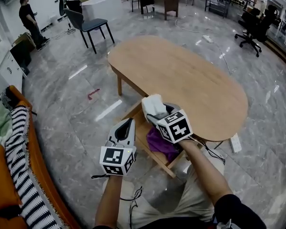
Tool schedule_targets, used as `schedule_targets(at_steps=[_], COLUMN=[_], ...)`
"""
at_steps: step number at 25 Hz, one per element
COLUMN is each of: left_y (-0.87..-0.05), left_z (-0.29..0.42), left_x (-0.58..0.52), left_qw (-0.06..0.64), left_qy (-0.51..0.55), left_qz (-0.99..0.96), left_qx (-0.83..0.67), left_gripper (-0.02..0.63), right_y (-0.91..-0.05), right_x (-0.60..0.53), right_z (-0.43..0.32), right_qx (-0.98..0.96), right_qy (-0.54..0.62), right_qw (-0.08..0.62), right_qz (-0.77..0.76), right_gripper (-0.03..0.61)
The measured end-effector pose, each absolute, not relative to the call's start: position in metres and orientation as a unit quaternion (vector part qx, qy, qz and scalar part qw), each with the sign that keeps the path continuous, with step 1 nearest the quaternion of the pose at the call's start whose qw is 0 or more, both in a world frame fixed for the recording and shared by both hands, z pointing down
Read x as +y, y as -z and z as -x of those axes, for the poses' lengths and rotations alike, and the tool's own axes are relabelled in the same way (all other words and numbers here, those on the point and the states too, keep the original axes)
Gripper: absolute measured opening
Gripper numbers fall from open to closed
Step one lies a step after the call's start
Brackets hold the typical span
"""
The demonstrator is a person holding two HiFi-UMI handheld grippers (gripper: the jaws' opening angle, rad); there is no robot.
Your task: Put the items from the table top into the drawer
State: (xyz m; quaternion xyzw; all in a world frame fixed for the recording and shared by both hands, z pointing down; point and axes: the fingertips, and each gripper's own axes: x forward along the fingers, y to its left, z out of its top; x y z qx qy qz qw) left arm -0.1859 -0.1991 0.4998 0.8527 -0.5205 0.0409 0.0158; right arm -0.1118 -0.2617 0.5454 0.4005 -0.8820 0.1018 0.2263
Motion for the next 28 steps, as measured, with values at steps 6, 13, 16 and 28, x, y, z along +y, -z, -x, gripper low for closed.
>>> schedule_targets(at_steps=[6, 13, 16, 28], left_y=[-0.504, -0.513, -0.514, -0.515], left_z=[0.205, 0.215, 0.215, 0.207], left_x=[-0.196, -0.196, -0.197, -0.193], left_qw=[0.019, 0.025, 0.025, 0.028], left_qy=[-0.044, -0.05, -0.049, -0.051], left_qz=[-0.842, -0.835, -0.834, -0.835], left_qx=[-0.537, -0.547, -0.549, -0.548], left_gripper=[0.003, 0.005, 0.005, 0.005], right_y=[-0.562, -0.589, -0.6, -0.632], right_x=[-0.261, -0.263, -0.265, -0.262], right_z=[0.139, 0.156, 0.158, 0.167], right_qx=[-0.888, -0.891, -0.89, -0.889], right_qy=[-0.099, -0.101, -0.099, -0.092], right_qw=[0.243, 0.264, 0.275, 0.307], right_qz=[-0.377, -0.355, -0.35, -0.327], right_gripper=[0.322, 0.322, 0.322, 0.322])
